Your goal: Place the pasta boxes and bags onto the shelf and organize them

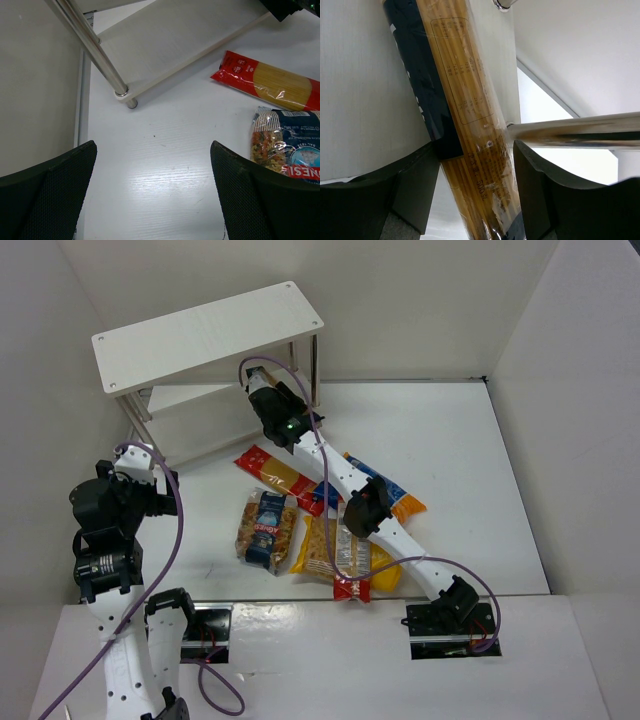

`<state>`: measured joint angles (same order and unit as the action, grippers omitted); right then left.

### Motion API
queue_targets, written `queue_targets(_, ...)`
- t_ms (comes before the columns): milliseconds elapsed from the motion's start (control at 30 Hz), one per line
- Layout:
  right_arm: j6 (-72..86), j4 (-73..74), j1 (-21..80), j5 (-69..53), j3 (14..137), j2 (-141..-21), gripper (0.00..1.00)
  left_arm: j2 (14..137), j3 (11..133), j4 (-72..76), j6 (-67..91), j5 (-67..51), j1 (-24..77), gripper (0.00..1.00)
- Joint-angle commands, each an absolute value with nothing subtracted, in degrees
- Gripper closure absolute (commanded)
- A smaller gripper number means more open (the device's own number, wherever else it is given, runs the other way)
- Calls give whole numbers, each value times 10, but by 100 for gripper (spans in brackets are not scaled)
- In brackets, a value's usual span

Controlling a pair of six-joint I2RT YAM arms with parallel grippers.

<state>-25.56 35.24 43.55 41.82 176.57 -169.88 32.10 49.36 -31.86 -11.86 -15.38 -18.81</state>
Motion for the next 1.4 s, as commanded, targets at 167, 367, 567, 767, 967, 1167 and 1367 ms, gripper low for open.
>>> queue_targets(167,-222,369,446,425,1797,-1633,32,316,493,-308,-124,-167,-186,0)
queue_targets(367,-207,391,472,437,1797,-1615,32,310,493,-308,-124,-167,-186,0)
queue_targets(567,-192,417,495,431,1797,-1604,32,310,493,-308,-124,-167,-186,0)
queue_targets(767,-181,443,506,431,1797,-1585,32,310,493,-308,-124,-167,-186,0)
queue_targets(967,-161,489,531,388,1748,-1540,31,310,493,-308,-124,-167,-186,0)
queue_targets(1167,-119,545,536,288,1681,-1464,30,310,498,-308,-124,-167,-186,0)
queue_targets(1367,-77,606,536,165,1585,-1389,28,310,498,-308,-129,-173,-186,0)
